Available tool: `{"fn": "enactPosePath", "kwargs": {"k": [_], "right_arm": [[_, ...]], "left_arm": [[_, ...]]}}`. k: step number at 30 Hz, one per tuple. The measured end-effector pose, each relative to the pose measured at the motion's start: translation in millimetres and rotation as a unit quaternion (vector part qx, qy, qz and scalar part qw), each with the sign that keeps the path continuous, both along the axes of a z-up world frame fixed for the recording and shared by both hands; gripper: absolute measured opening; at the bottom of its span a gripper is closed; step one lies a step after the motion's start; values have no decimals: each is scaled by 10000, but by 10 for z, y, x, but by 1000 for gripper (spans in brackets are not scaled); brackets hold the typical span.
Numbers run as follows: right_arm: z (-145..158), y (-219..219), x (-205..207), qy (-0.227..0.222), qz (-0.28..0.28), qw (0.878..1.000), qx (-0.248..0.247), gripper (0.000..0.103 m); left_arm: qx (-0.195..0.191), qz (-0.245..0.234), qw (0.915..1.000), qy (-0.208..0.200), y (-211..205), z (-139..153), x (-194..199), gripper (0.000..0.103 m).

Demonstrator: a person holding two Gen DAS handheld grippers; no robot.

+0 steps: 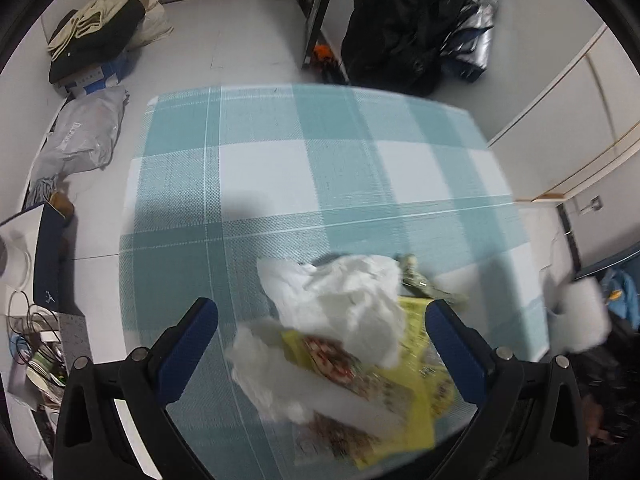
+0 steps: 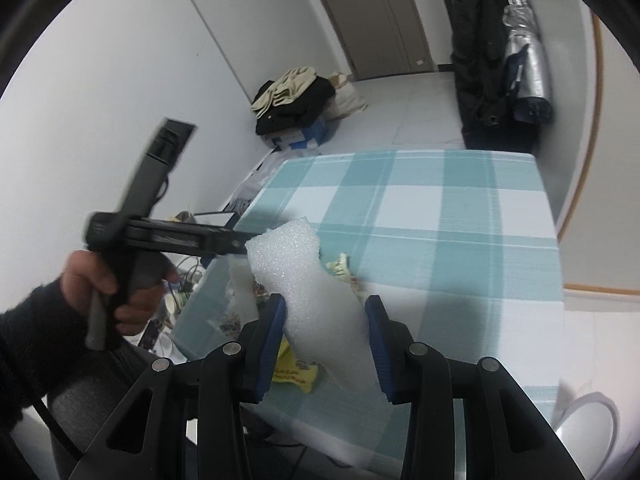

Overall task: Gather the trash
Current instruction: 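Grasp the white foam piece with the right gripper while the left gripper approaches the white tissue, then close the left gripper on the white tissue and lift it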

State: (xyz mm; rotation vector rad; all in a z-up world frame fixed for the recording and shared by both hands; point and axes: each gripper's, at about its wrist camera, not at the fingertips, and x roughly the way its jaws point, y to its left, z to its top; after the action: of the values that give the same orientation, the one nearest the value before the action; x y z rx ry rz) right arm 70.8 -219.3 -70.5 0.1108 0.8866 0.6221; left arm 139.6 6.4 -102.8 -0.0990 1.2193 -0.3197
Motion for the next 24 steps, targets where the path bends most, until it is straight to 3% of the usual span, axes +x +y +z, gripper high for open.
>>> {"fn": "enactPosePath", "kwargs": {"k": [6,12,20,24], "right_arm": [[-13,-148,18,81,-118,9999,67,40],[7,-152,11,71,-88,9998,136,40],[13,-173,-2,71,-123,9998,150,40],[10,-176,-1,90,-150,9998,131,40]], "left_arm": [[257,-108,9995,160,-43,-158,33,98],[422,-172,9988,172,-37,-183,63,78],[389,-50,9990,206,-13,-199,133,32],[282,125,9994,170,52,-158,157,17]]}}
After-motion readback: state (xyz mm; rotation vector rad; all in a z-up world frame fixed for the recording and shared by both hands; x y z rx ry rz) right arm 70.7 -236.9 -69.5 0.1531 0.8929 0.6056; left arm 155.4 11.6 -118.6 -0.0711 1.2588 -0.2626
